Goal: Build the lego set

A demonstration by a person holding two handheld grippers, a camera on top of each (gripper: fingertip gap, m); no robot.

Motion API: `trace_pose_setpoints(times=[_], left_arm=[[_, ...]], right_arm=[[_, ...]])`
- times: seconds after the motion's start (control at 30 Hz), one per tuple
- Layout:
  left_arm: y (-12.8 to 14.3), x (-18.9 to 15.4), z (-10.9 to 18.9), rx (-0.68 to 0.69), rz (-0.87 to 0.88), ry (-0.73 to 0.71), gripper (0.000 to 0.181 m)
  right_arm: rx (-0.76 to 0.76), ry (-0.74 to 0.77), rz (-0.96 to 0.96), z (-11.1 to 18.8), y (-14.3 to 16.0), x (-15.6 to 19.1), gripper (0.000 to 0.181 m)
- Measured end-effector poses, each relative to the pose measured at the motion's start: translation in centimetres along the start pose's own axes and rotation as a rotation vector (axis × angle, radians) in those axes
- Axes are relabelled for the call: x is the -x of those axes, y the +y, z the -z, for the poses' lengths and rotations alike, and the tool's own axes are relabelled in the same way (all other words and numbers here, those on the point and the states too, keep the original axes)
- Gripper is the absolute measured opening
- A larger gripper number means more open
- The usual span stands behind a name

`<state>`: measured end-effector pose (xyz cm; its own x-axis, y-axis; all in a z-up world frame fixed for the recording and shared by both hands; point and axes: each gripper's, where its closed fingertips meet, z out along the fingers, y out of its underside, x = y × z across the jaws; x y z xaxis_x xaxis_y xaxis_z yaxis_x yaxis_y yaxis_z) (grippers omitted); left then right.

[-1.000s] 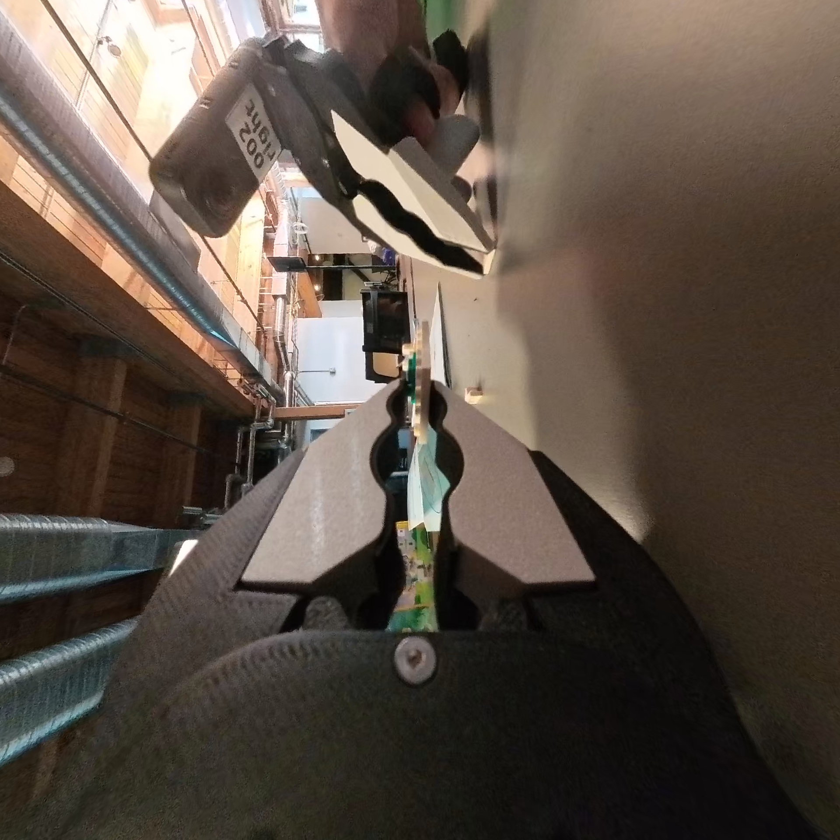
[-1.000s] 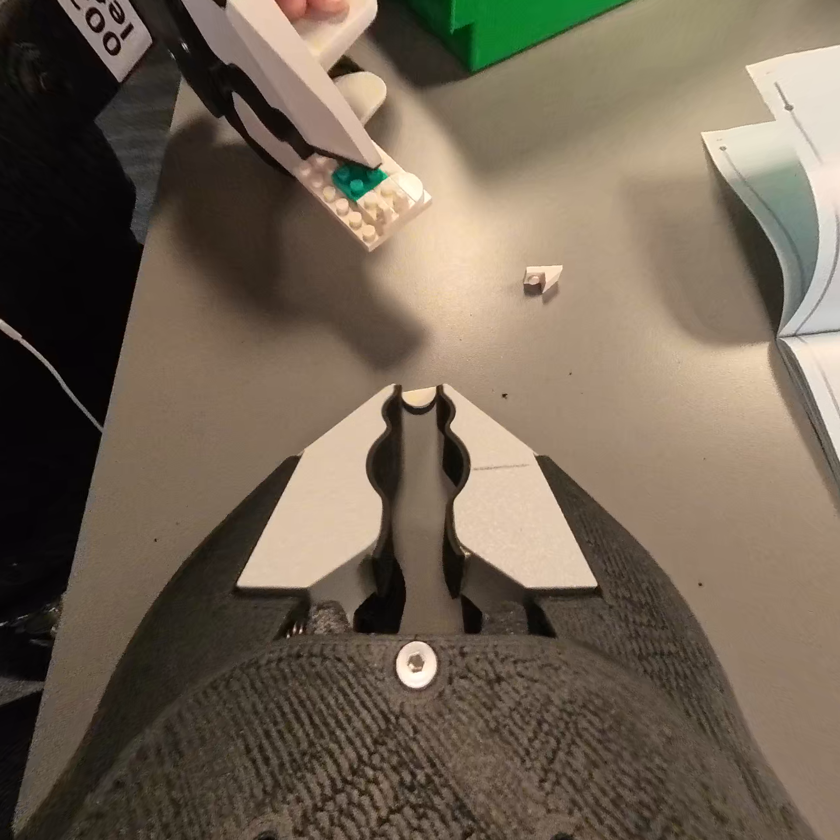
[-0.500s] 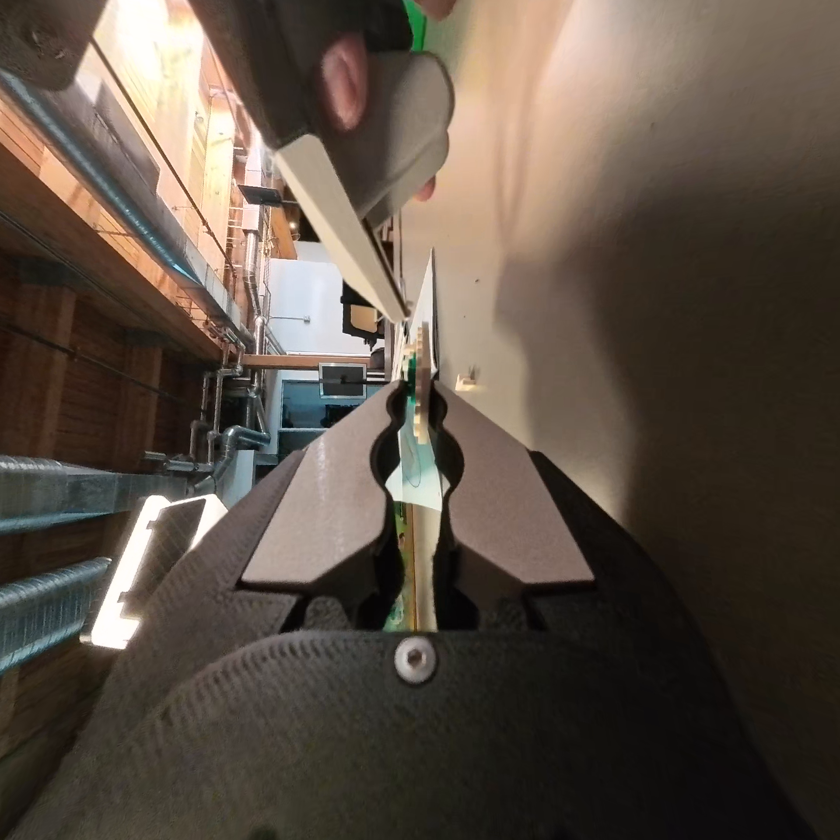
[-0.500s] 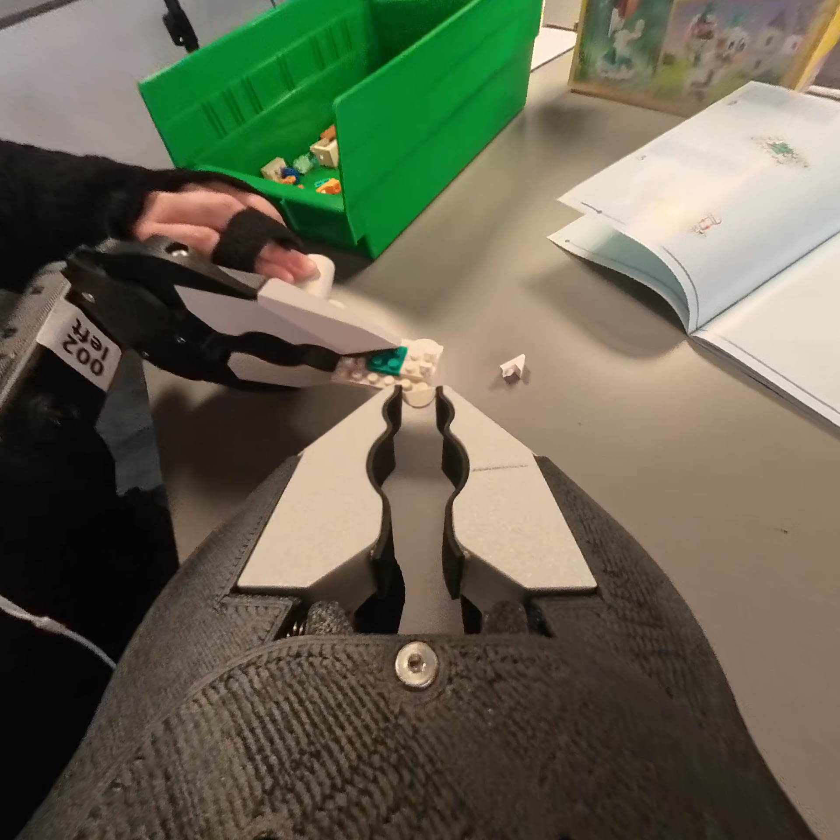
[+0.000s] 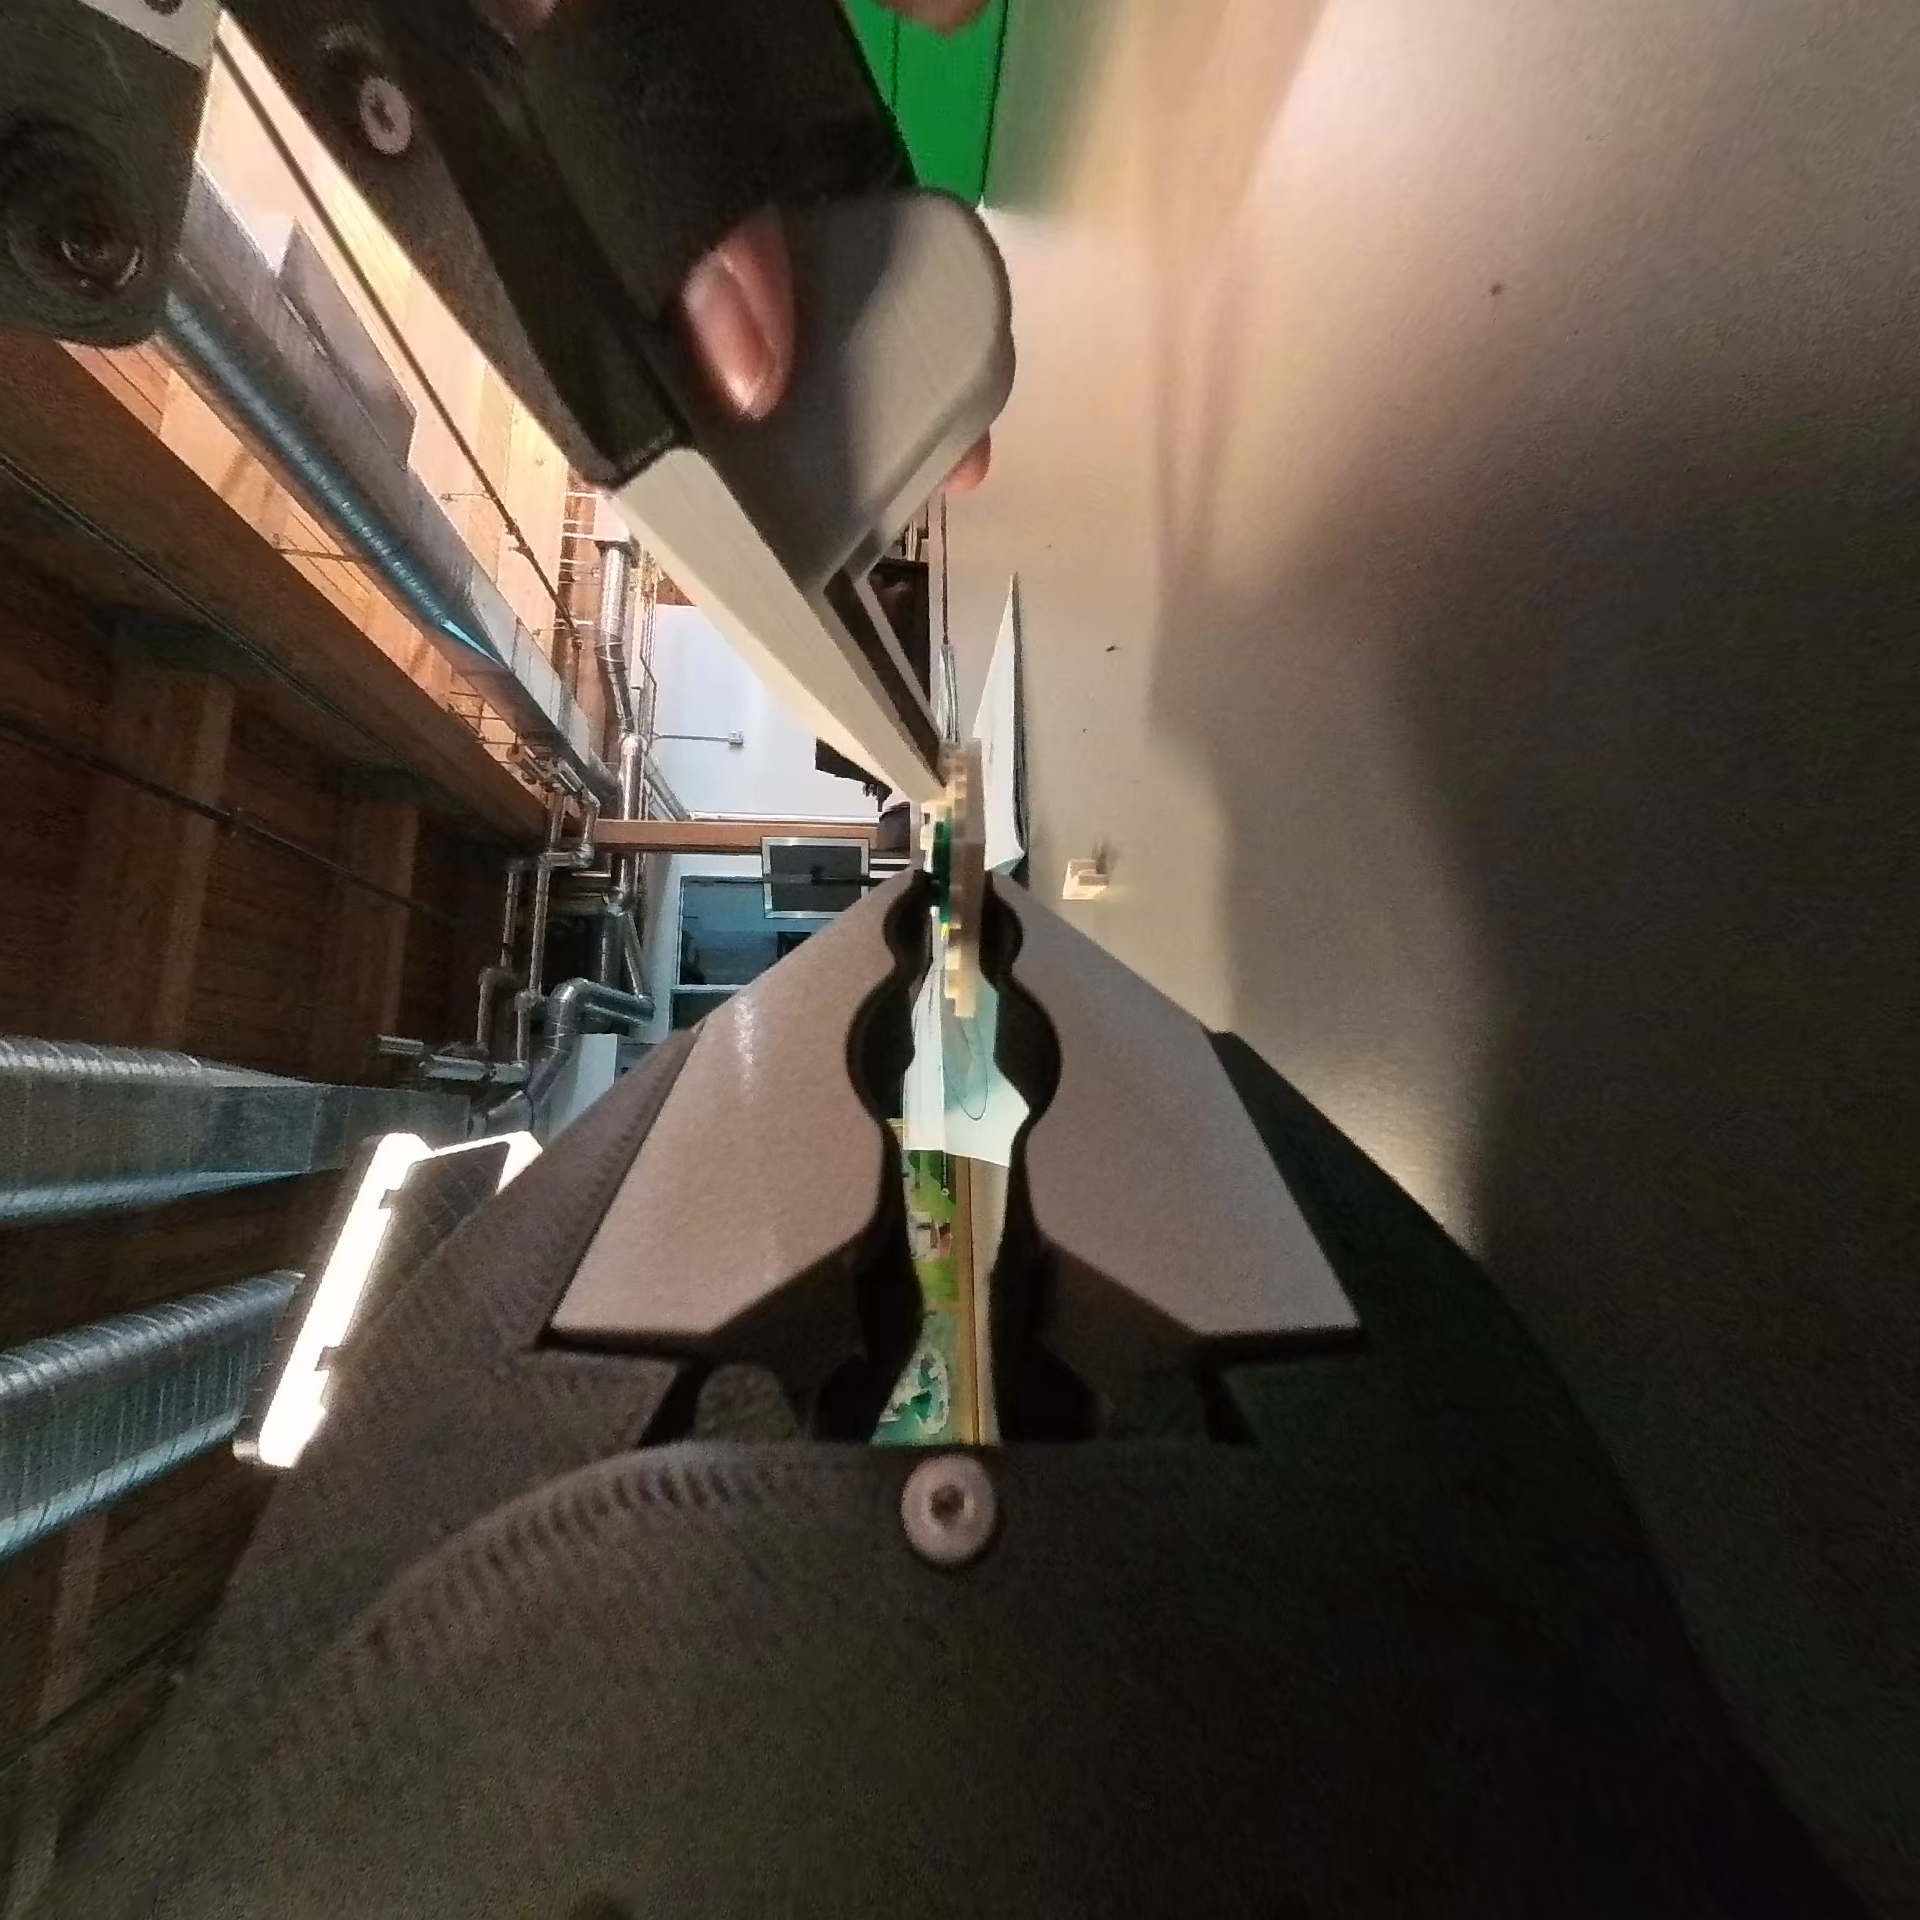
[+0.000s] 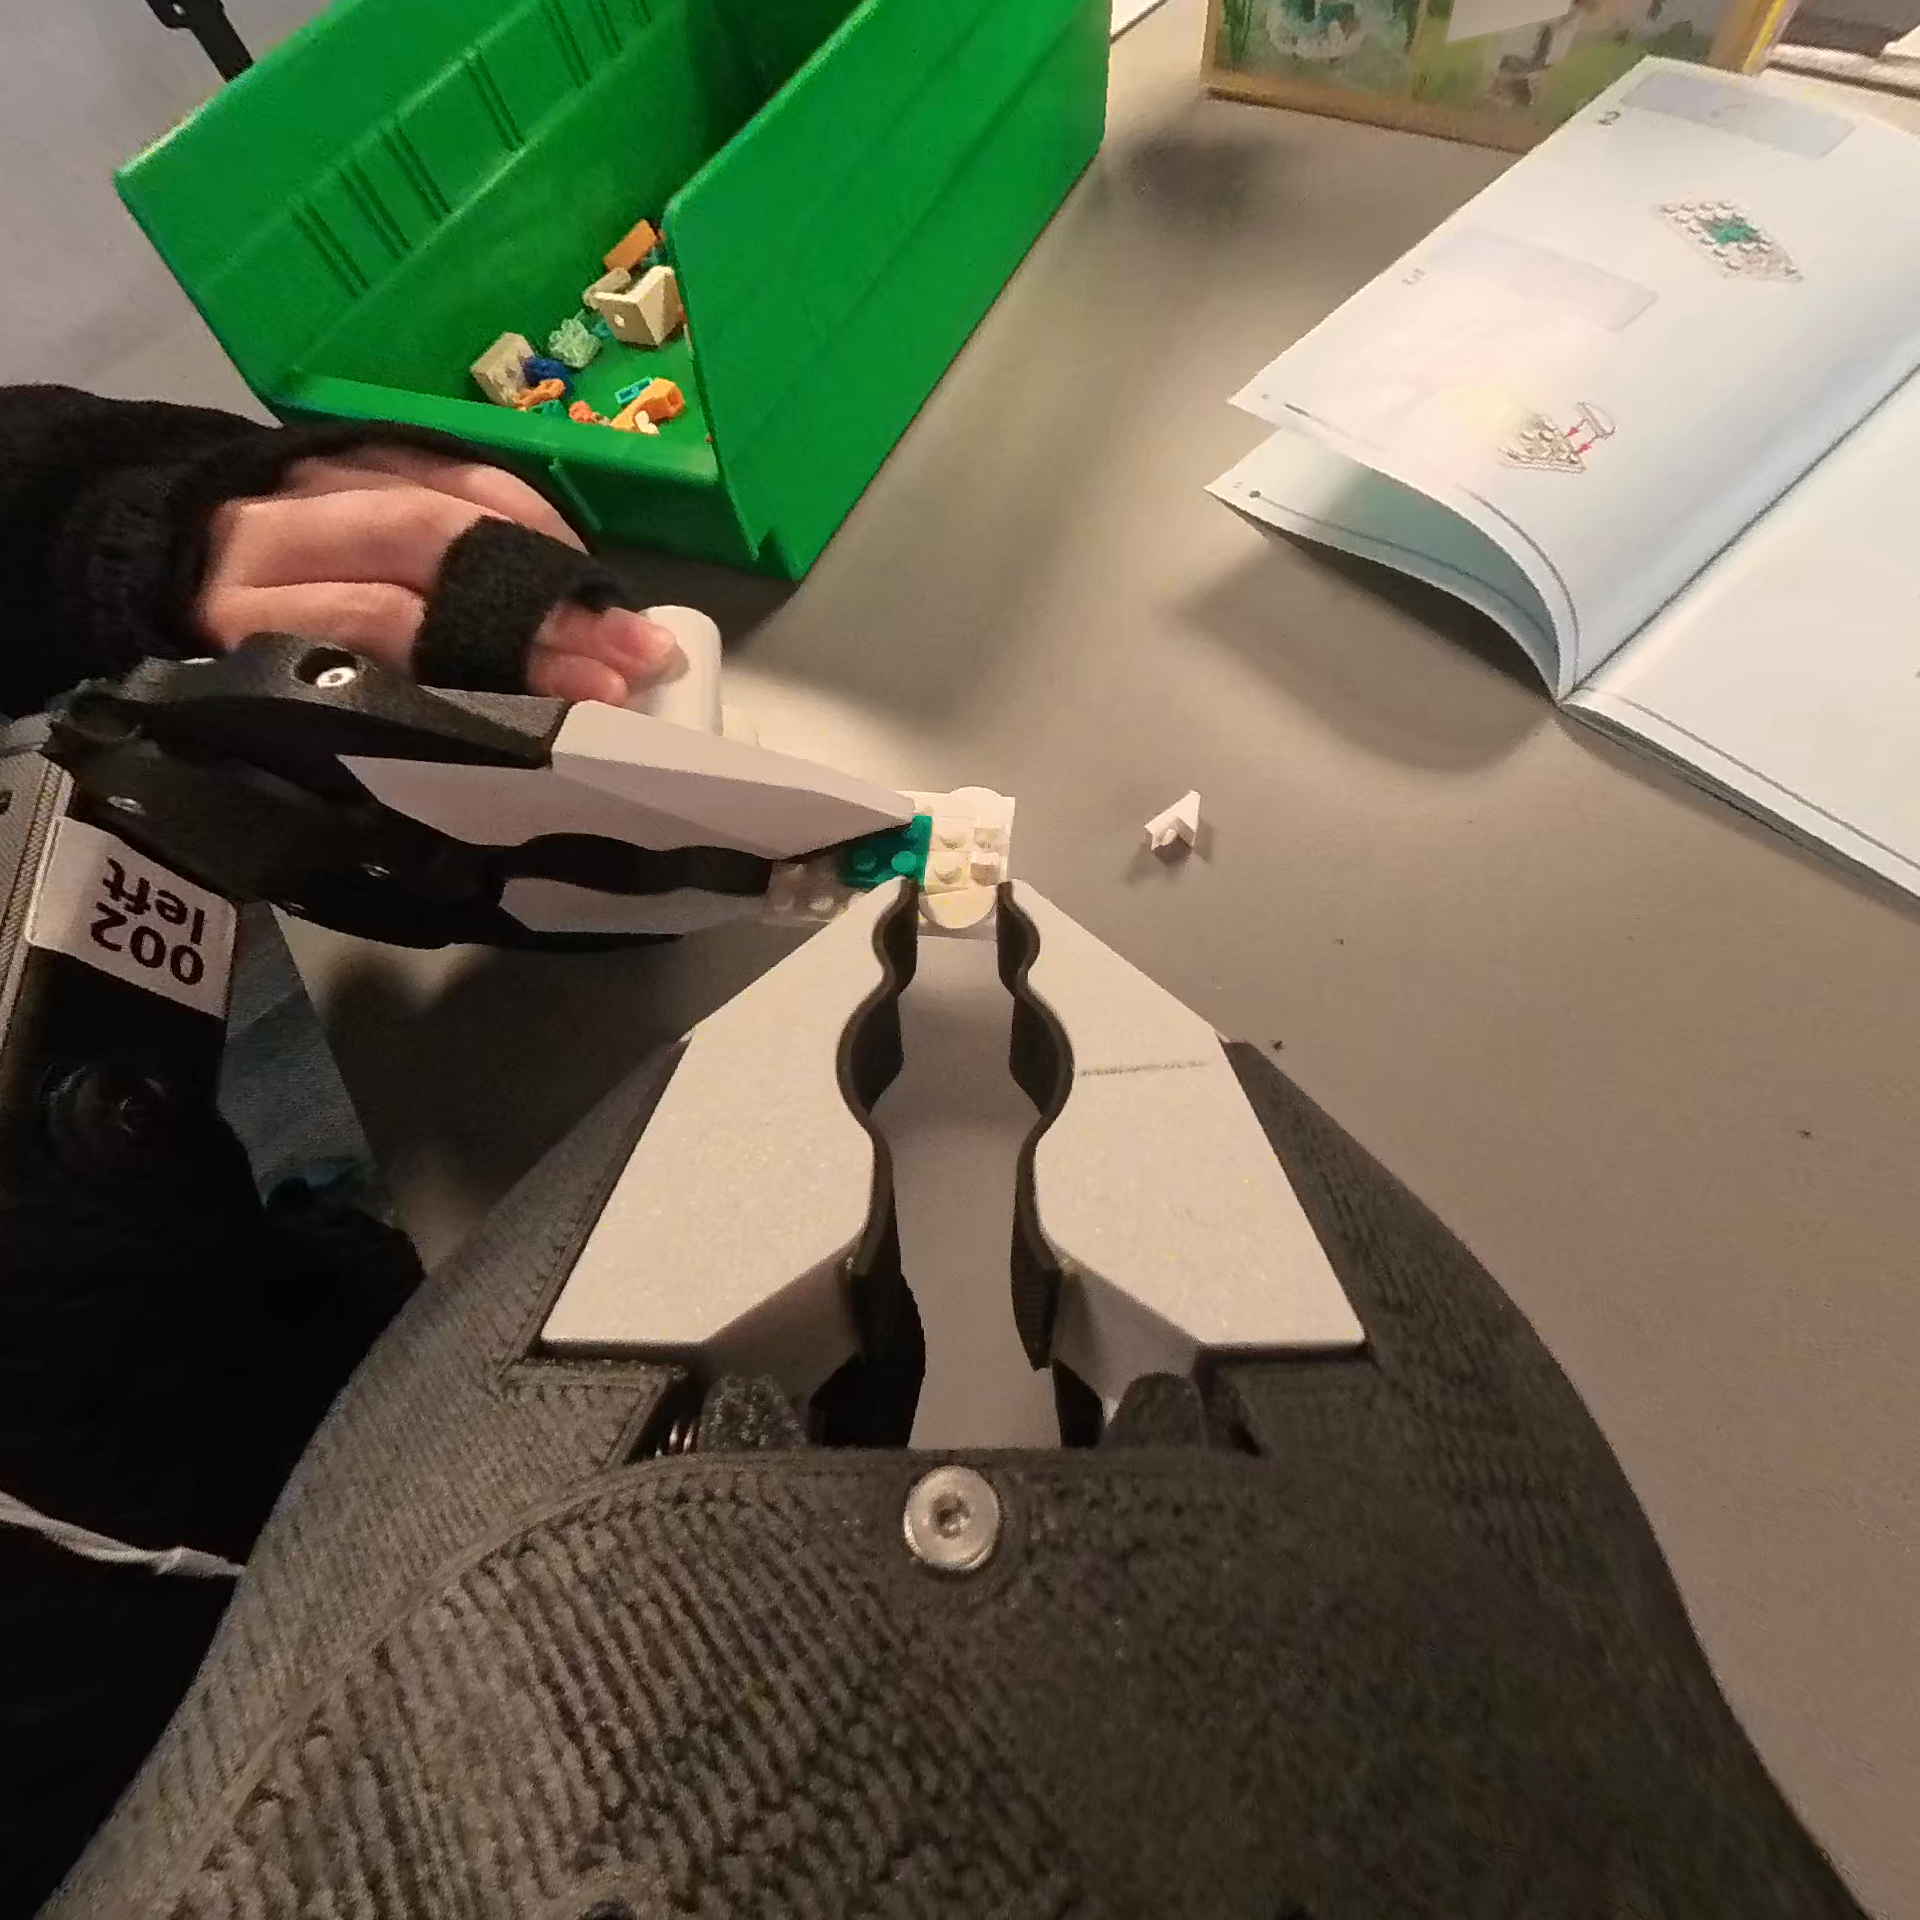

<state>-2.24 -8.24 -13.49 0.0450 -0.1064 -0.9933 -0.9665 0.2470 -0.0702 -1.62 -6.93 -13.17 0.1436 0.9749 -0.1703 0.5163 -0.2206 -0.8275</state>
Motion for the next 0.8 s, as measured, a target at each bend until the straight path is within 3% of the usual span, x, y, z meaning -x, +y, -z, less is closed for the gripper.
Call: trace_pose_setpoints(times=[0.8], left_arm=[[-0.31, -0.01, -0.32, -0.022, -0.012, -0.012, 0.007]], right_arm=[[-0.052, 0.027, 0.03, 0.42, -0.46, -0.06, 0.018]])
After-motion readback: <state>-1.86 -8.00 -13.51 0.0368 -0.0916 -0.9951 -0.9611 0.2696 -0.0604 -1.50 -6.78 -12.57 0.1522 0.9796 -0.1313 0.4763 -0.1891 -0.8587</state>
